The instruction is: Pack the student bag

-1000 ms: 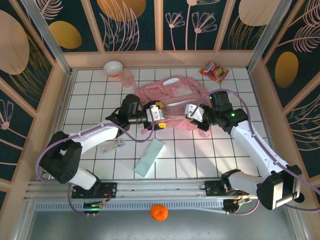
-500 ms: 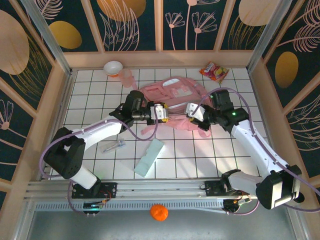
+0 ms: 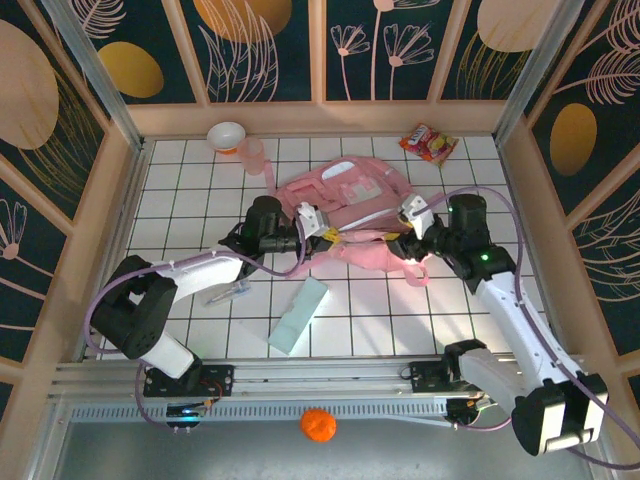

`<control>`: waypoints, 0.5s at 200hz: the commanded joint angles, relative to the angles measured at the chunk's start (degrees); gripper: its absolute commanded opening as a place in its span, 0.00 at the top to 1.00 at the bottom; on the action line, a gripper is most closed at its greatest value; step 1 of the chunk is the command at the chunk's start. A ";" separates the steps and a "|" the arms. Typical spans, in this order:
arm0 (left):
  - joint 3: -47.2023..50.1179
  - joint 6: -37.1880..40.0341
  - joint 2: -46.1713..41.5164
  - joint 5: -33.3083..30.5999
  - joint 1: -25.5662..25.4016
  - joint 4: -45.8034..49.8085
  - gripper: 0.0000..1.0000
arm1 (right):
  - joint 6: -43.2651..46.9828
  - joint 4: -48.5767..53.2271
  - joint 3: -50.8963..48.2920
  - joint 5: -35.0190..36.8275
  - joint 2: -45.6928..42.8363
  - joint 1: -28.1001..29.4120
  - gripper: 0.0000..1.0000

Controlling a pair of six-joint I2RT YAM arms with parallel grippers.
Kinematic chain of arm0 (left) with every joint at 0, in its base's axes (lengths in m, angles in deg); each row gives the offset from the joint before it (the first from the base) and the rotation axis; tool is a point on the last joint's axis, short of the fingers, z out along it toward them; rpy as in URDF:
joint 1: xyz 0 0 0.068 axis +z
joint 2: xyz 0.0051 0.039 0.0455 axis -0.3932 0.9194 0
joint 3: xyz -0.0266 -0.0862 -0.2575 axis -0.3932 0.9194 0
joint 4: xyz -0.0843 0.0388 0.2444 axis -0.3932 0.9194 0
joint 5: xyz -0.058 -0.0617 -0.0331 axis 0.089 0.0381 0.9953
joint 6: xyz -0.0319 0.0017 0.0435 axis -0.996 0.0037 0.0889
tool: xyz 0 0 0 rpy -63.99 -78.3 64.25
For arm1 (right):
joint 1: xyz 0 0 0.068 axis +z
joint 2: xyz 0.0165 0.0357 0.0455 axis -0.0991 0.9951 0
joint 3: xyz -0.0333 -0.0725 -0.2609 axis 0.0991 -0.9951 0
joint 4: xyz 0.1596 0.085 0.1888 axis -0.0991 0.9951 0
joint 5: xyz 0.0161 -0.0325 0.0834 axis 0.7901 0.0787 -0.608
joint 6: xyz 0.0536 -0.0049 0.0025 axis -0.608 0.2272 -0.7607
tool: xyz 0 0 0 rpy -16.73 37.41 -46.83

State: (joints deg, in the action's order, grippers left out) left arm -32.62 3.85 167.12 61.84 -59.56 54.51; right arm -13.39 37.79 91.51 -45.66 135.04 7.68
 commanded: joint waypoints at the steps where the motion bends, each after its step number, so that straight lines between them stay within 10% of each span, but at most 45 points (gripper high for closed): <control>1: -0.11 -16.84 -0.26 2.23 -0.03 -10.76 1.00 | -19.32 0.39 3.24 6.00 -1.88 0.52 0.41; 100: -7.20 -30.22 2.66 -1.05 -0.15 -2.58 1.00 | -74.40 11.72 9.00 38.68 -0.04 33.79 0.58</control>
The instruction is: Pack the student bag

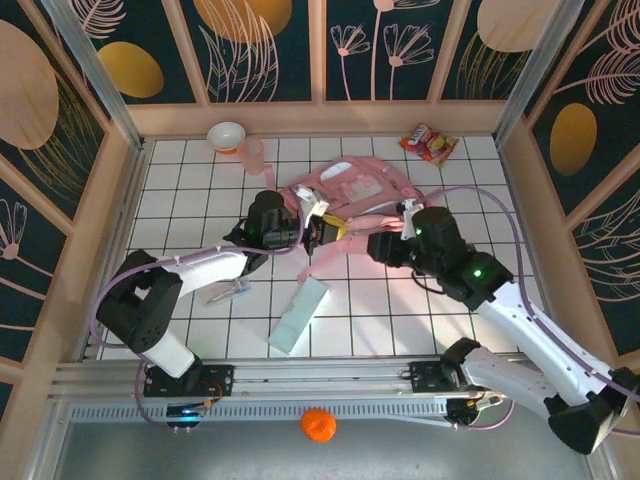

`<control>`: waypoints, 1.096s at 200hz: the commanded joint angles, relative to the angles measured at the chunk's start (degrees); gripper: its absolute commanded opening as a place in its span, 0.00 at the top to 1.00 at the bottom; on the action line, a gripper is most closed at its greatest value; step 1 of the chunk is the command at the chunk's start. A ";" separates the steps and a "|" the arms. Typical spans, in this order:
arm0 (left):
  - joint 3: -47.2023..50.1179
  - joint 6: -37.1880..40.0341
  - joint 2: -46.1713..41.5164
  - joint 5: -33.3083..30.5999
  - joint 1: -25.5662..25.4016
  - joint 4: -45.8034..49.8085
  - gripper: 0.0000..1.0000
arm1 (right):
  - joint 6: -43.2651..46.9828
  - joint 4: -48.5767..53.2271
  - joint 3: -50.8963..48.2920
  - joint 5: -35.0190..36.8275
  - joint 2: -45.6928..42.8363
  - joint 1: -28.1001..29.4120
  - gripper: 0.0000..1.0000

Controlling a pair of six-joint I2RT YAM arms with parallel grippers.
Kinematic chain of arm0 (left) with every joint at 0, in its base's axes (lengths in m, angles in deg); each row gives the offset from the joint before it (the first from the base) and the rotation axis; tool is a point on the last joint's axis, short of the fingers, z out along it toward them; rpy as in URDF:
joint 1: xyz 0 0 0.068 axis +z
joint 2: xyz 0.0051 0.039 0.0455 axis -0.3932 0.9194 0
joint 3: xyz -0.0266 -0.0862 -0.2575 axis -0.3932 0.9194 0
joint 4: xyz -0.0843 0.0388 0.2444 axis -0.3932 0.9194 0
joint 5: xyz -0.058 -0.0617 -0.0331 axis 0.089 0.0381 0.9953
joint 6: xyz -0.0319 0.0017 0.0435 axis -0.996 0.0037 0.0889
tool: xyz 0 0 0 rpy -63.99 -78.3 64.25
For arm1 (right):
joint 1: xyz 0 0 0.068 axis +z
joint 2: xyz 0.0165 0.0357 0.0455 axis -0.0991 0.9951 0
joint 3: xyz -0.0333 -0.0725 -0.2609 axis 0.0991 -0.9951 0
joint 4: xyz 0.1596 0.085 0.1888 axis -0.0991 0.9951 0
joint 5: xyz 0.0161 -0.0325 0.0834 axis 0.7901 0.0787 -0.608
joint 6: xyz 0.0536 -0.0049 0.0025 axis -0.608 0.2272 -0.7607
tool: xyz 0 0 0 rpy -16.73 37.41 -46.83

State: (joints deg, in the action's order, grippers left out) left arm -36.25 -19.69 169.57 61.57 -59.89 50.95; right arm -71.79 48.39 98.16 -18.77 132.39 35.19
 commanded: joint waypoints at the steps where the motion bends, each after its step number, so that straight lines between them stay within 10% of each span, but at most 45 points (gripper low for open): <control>1: -3.65 -6.76 0.26 -0.78 0.17 1.07 1.00 | -16.31 1.24 2.51 12.15 2.74 6.52 0.58; 86: -5.04 -10.09 -0.26 1.31 0.17 2.10 1.00 | -20.26 8.26 12.36 25.53 21.65 8.90 0.60; 219: -4.73 -10.35 -0.75 0.90 0.17 1.99 1.00 | -23.03 14.75 18.54 36.31 26.64 8.11 0.68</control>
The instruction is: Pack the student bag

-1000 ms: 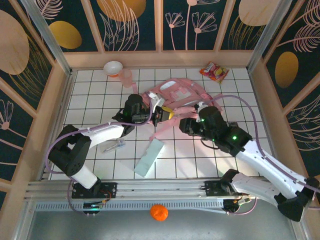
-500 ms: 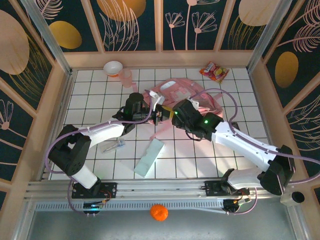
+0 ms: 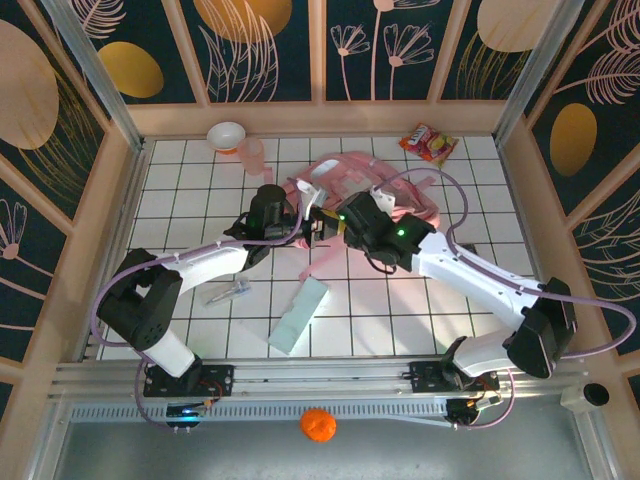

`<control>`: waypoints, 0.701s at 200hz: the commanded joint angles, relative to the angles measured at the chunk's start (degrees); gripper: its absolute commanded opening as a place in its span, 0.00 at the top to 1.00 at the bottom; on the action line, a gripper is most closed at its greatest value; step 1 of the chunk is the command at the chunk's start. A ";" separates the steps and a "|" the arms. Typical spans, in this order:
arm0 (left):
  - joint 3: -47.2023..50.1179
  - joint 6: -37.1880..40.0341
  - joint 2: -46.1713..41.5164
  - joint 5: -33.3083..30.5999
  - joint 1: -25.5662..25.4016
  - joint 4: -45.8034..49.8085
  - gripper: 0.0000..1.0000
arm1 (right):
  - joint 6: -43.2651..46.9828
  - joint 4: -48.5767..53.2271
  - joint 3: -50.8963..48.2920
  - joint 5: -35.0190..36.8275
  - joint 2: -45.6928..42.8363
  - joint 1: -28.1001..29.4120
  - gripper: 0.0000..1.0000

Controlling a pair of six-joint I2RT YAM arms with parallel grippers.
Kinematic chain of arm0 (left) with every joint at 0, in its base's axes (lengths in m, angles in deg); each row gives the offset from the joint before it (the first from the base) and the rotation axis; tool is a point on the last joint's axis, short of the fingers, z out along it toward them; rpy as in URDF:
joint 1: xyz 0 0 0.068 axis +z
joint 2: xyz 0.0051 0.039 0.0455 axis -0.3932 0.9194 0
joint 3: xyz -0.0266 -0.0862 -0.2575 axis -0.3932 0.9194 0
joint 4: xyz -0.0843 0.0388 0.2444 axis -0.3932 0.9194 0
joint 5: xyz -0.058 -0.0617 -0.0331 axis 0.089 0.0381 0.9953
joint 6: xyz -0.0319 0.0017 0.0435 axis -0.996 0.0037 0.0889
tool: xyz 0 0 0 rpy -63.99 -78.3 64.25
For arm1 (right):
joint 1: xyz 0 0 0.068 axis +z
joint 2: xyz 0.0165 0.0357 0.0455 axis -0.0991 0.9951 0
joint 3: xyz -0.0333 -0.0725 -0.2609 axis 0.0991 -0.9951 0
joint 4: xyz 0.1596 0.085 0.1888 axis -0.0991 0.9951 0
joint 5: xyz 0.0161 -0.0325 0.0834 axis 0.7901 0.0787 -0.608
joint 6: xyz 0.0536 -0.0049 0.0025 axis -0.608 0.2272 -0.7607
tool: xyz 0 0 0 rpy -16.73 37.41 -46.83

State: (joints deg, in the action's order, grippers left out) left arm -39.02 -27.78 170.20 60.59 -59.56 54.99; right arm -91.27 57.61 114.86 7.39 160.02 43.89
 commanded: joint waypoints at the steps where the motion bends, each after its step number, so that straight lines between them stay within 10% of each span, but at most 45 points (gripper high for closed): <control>1: -1.98 -2.22 -1.39 1.88 -0.16 -2.03 1.00 | -3.61 5.60 1.85 10.24 -1.05 -0.56 0.68; 140: -0.75 -16.93 -0.42 0.92 -0.17 -7.11 1.00 | -2.25 -6.38 -5.86 -11.34 -9.90 -1.37 0.57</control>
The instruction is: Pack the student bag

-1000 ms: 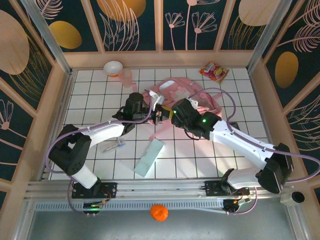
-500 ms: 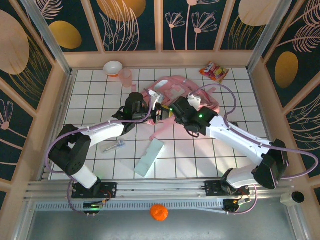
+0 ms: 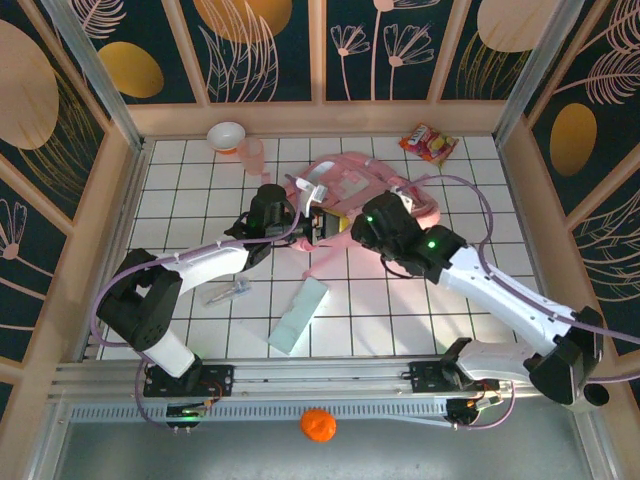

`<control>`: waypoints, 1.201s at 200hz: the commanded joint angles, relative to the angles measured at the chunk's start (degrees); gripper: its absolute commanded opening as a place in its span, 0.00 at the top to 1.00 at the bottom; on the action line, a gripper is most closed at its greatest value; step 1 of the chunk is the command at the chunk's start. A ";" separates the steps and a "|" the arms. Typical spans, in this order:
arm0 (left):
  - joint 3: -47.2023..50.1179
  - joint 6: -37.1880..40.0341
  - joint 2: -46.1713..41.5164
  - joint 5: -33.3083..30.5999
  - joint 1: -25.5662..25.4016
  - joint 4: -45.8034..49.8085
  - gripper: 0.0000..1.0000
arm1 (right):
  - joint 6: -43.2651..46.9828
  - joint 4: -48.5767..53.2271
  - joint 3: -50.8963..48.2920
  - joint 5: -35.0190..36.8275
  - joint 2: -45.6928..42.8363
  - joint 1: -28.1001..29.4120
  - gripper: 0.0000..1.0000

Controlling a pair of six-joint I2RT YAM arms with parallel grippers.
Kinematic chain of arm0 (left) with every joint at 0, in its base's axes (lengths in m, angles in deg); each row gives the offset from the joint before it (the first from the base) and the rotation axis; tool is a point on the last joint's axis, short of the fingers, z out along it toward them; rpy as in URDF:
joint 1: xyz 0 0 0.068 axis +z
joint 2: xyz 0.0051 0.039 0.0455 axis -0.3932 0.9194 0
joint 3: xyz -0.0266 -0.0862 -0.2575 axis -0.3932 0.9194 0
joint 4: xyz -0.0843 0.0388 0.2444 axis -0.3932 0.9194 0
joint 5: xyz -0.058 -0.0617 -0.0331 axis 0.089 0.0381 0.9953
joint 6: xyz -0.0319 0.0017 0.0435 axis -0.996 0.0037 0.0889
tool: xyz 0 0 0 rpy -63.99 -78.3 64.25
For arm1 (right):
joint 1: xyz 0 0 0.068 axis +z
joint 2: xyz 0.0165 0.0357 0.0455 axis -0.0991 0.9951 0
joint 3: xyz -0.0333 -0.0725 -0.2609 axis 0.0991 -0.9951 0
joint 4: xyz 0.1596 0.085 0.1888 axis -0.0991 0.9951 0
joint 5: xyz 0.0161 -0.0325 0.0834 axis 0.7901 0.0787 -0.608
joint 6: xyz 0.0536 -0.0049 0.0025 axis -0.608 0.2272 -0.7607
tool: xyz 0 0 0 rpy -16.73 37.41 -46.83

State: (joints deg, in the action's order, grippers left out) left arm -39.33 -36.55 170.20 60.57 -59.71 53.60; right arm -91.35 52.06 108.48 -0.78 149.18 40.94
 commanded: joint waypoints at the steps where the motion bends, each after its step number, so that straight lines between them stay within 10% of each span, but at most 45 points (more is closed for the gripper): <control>1: -0.45 -8.35 -0.38 0.85 -0.01 -5.71 1.00 | -2.21 -0.56 0.69 -2.97 1.08 1.69 0.57; 240: -1.52 -12.22 -0.07 2.08 -0.01 -7.84 1.00 | 0.29 12.68 8.86 20.05 11.73 1.98 0.73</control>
State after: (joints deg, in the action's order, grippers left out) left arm -39.33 -46.21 171.38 60.33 -59.93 50.36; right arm -90.96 62.07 117.96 13.42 162.12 44.44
